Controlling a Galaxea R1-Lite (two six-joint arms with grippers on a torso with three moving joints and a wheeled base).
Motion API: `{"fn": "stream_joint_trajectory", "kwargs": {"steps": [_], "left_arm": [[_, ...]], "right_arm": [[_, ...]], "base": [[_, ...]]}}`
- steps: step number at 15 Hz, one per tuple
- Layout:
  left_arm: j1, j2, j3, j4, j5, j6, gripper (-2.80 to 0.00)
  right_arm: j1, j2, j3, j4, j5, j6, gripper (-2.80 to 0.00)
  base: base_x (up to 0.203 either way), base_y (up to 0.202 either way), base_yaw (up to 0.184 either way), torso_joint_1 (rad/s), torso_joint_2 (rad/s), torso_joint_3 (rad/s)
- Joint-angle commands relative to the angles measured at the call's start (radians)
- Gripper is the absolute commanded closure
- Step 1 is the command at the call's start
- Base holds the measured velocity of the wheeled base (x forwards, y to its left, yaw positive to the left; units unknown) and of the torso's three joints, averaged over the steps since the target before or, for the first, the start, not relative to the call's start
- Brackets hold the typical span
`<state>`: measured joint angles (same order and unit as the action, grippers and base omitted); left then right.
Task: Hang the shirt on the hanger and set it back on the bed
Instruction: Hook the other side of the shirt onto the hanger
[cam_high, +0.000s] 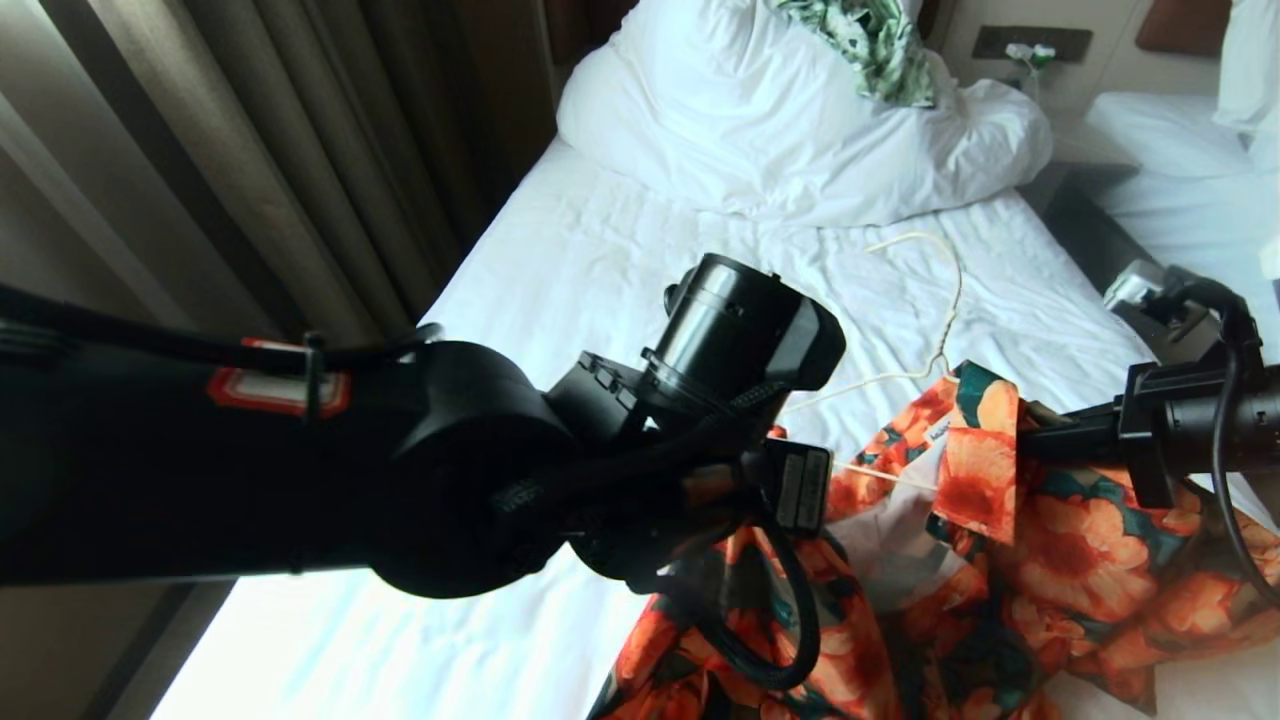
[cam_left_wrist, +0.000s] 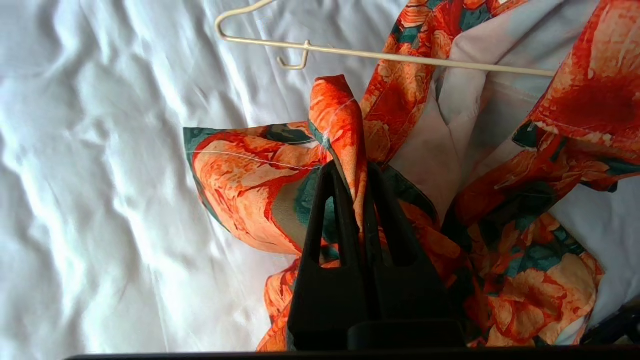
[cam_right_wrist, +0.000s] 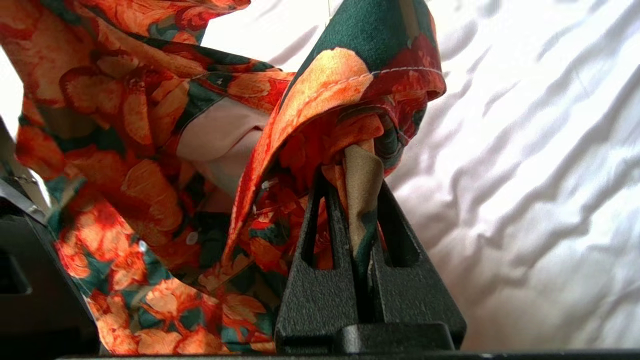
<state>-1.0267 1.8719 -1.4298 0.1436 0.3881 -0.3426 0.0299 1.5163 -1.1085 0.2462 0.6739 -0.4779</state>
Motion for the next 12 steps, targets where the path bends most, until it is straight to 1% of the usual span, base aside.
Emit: {"fn": "stream_joint_trajectory", "kwargs": {"steps": [1,3,6,8,9,12], "left_arm": [[0.014,-0.045,-0.001,0.002,0.003,-0.003,0.00],[0.040,-0.079,0.003,0.003,0.005,-0.003,0.00],[0.092,-0.151,-0.017,0.010,0.008,0.007,0.00],[0.116,-0.190,-0.063,0.064,0.009,0.010,0.00],[0.130,-0.208,-0.077,0.072,0.009,0.010,0.00],[0.157,-0.251,-0.085,0.066,0.004,0.011,0.00]], "right_arm": [[0.016,-0.004,-0.028,0.011,0.010,0.007,0.00],[0.031,-0.021,-0.038,0.022,0.014,0.007,0.00],[0.031,-0.036,-0.039,0.012,0.033,0.007,0.00],[0.028,-0.026,-0.066,0.008,0.034,0.007,0.00],[0.028,-0.010,-0.082,0.002,0.036,0.007,0.00],[0.030,0.062,-0.146,-0.096,0.037,0.019,0.00]], "base": [[0.000,0.000,0.000,0.000,0.00,0.000],[0.000,0.000,0.000,0.000,0.00,0.000],[0.000,0.000,0.000,0.000,0.00,0.000],[0.000,0.000,0.000,0.000,0.00,0.000],[0.000,0.000,0.000,0.000,0.00,0.000],[0.000,0.000,0.000,0.000,0.00,0.000]]}}
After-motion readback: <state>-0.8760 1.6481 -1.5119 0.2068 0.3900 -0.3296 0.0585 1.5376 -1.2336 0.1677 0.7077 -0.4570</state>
